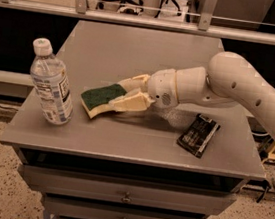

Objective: Move sponge near blue plastic bottle

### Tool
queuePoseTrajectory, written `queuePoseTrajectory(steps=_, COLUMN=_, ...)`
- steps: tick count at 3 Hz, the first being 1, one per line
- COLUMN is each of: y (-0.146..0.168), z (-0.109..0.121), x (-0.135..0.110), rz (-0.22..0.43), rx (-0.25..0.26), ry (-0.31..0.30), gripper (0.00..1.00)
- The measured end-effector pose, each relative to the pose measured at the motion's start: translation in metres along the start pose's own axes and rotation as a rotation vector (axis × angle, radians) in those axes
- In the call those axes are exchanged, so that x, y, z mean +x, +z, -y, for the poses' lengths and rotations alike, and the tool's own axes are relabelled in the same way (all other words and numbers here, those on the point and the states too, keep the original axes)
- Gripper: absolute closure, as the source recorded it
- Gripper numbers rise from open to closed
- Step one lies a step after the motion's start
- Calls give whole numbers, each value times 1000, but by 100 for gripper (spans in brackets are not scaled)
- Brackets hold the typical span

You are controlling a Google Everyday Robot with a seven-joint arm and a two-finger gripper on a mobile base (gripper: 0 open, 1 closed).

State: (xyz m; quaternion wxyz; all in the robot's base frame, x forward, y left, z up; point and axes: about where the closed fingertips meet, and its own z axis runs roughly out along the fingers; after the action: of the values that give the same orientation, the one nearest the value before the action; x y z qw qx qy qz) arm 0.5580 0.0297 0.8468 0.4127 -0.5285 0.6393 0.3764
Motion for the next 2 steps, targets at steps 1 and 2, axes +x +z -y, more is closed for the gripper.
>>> queuePoseTrajectory(steps=1, y=2, z=-1, x=-1, rz=0, rx=-4, ry=-1, gripper=35)
queuePoseTrajectory(steps=2, y=4, z=-2, x=-1, rz=0, rx=-8, ry=-2, gripper=13)
